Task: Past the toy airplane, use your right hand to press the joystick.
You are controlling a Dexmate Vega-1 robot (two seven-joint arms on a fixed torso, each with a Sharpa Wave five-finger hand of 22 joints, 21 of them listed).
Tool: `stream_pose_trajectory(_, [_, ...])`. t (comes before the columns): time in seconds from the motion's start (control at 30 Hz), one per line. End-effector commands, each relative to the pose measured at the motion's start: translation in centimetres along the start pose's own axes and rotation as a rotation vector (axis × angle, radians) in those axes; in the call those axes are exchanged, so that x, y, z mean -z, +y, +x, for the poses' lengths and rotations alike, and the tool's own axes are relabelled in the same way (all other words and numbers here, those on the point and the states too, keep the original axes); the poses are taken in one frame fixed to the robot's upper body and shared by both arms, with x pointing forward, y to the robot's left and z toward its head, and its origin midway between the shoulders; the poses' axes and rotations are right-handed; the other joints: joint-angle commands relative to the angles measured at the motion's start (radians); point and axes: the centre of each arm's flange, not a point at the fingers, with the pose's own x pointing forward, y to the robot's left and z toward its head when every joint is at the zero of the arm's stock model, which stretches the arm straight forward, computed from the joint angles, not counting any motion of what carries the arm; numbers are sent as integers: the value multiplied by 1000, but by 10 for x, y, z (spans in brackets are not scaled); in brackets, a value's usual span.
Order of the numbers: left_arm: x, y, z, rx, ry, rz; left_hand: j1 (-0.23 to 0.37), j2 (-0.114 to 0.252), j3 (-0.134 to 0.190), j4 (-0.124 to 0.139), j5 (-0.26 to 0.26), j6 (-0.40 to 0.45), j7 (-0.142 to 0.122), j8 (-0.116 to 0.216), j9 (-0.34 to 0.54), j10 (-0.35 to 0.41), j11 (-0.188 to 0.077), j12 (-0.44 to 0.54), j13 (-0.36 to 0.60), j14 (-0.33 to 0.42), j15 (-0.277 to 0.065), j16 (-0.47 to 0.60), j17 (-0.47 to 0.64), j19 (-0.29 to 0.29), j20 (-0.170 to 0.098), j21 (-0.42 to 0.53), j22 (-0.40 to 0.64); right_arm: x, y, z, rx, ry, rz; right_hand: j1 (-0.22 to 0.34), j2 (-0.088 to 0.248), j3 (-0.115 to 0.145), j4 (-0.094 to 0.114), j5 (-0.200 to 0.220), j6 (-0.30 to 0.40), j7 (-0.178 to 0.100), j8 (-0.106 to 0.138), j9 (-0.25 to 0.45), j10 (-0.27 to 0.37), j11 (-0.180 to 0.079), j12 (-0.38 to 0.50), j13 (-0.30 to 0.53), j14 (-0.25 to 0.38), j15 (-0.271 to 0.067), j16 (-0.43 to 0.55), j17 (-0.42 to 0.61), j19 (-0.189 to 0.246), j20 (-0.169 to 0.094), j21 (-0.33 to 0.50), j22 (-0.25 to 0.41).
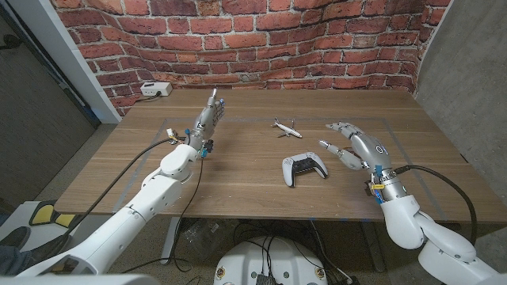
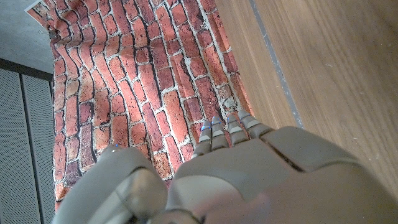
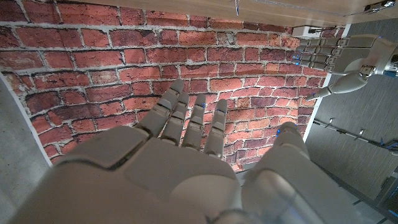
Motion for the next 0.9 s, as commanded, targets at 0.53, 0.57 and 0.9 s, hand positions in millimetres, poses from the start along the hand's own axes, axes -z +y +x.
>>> stream_pose_trajectory(0.53, [-8,7,-5,10,-5,15,8,9,-11,1,1,10,-3,-6,2,11,-3,-7,5,5,1,-7,3,-8,12,-11,3,-21,6,0,-71,-33,-209,25,-4,6,0,9,69,-52,0,-2,-96,31,-42,7,-87,89,-19,5,-60,77,-30,7])
stream_pose_trajectory(0.57, [-10,7,-5,13,-9,15,8,9,-11,1,1,10,-5,-6,2,11,-3,-8,5,5,1,-8,3,-8,12,-11,3,-23,6,0,-75,-32,-222,25,-5,5,1,9,69,-52,-2,-2,-103,32,-43,7,-96,89,-20,5,-71,78,-34,8])
stream_pose_trajectory(0.9, [-13,8,0,26,-11,14,9,12,-14,2,0,10,-7,-11,2,11,-4,-12,5,3,9,-11,3,-15,33,-17,4,-32,11,-1,-129,-20,-312,6,-7,-3,14,4,36,-53,-35,-1,-255,53,-63,9,-216,101,-19,8,-163,103,-43,11])
